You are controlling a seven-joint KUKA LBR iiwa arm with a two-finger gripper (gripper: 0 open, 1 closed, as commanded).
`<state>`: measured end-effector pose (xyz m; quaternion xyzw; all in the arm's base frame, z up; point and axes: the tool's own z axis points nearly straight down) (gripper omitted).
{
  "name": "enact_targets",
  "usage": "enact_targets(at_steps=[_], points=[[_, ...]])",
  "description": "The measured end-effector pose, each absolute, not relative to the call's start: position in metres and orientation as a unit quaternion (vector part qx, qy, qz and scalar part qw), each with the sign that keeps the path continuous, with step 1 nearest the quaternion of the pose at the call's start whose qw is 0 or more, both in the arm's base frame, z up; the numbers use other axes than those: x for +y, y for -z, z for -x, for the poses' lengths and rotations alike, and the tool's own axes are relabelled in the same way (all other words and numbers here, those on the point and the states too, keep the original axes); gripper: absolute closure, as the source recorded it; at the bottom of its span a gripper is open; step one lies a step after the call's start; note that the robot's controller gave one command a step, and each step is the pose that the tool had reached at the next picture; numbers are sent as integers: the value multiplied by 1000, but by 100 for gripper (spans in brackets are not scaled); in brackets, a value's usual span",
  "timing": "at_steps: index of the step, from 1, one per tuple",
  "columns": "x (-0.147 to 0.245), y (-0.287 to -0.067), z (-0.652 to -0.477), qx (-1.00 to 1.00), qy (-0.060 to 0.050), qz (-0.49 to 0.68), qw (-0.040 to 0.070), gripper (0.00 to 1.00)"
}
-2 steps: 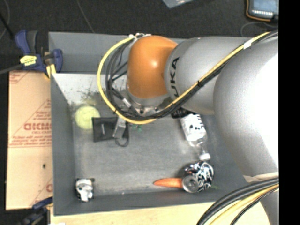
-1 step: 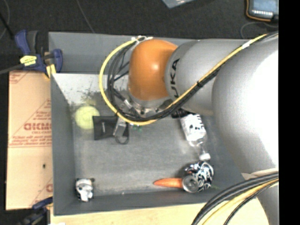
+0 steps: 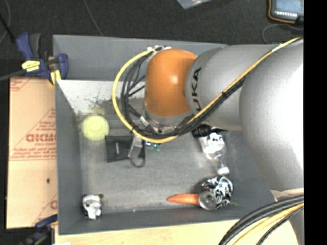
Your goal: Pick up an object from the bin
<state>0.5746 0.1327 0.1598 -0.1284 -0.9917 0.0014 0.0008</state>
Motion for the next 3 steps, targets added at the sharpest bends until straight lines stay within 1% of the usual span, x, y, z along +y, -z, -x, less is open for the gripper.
enact_targets(at_steps=[1, 2, 3], points=[[132, -160, -577, -991, 6, 132, -19, 100], [124, -168, -565, -990, -1, 138, 0, 100], [117, -174, -570, -988, 6, 153, -20, 100]])
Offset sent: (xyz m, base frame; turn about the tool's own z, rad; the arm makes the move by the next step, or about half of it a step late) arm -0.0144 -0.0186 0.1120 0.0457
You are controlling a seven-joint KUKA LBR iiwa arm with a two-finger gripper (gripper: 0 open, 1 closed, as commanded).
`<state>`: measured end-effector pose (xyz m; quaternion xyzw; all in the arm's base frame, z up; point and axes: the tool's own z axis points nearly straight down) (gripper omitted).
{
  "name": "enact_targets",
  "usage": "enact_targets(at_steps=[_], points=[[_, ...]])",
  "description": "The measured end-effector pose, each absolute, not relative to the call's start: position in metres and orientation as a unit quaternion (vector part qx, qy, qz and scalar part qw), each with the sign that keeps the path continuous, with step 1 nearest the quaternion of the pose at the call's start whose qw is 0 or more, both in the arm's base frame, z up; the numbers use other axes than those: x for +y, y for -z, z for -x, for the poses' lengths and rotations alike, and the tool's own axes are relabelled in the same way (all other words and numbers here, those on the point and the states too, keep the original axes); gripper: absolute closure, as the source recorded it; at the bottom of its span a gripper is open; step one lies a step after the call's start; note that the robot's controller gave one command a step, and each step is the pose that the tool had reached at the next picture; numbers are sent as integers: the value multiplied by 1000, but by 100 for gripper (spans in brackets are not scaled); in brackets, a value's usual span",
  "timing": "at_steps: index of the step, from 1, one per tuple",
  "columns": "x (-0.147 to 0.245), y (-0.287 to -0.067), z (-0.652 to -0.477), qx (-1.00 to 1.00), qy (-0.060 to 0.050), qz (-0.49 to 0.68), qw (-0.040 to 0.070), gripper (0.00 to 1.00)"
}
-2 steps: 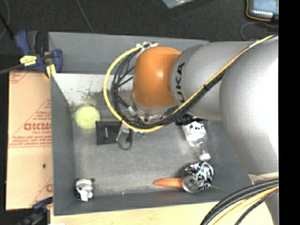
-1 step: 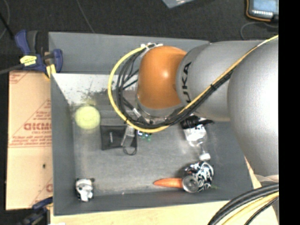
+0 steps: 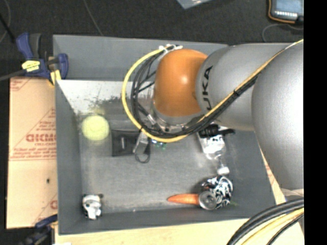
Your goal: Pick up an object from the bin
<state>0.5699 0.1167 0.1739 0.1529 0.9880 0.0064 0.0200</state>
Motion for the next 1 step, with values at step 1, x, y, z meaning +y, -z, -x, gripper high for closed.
enact_targets(at_steps=[1], points=[[139, -265, -573, 985, 1, -172, 2, 100]])
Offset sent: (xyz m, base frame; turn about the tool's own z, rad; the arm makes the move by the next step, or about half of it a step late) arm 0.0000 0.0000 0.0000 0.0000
